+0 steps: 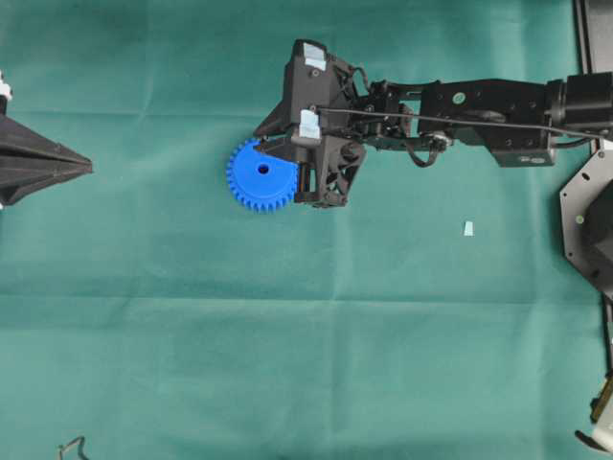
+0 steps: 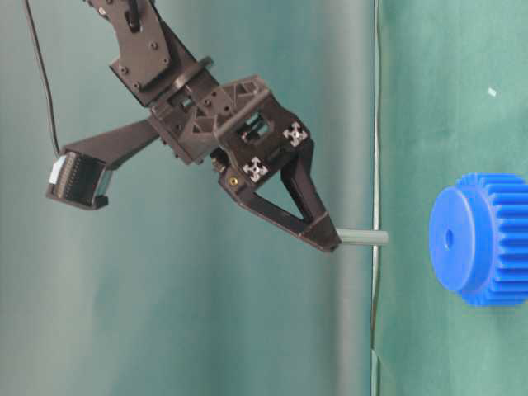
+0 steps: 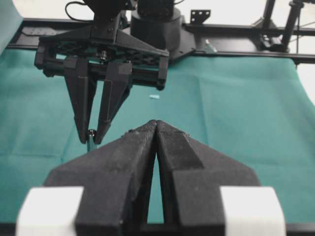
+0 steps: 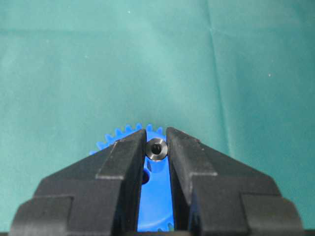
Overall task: Insert the shaft into the center hole of the gear.
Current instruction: 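Lower the shaft with the right gripper into the gear's center hole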
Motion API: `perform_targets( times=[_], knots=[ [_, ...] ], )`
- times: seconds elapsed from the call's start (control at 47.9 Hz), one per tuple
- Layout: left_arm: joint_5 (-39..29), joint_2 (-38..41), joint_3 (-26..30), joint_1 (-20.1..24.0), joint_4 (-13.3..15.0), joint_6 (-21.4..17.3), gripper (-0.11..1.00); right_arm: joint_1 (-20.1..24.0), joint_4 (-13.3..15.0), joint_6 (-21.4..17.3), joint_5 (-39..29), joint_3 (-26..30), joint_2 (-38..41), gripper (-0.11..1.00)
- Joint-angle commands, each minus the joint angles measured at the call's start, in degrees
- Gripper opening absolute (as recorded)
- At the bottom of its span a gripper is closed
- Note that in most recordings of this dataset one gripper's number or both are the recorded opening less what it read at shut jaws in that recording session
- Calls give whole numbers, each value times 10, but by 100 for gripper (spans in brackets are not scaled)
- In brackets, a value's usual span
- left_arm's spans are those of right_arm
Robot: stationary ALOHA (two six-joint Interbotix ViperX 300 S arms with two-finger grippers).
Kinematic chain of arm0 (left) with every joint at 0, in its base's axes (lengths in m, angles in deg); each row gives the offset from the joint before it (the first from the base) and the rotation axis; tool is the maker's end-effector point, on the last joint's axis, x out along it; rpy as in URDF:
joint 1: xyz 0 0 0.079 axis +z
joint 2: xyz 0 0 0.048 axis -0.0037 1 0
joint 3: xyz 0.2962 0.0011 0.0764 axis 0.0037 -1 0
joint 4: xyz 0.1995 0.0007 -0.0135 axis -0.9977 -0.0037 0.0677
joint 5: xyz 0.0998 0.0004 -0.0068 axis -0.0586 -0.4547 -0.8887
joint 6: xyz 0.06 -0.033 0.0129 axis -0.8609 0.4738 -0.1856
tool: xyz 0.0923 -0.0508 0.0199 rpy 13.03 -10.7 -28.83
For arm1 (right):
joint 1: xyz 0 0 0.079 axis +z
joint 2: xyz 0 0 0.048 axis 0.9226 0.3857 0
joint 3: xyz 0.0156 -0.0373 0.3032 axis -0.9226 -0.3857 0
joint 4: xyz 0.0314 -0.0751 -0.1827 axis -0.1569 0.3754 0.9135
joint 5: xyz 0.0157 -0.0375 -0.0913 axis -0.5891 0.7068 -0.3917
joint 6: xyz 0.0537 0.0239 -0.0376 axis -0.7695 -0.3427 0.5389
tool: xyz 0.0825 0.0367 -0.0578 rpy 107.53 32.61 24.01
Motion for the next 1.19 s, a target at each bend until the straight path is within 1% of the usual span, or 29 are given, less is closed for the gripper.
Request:
perform_targets(
  times=[0.0,0.167,0.397,0.585,0.919,1.169],
  knots=[
    [4,4,15,-1,-1,0,0,1,1,1,2,14,-5,17],
    [4,4,16,-1,-1,0,0,2,1,-1,11,7,6,17],
    [4,4,15,0,-1,0,0,1,1,-2,28,6,47,17],
    [4,4,15,0,-1,0,0,1,1,-3,34,5,62,17],
    [4,4,15,0,-1,0,0,1,1,-4,36,4,60,17],
    [-4,4,15,-1,-1,0,0,2,1,-4,38,4,25,17]
  ],
)
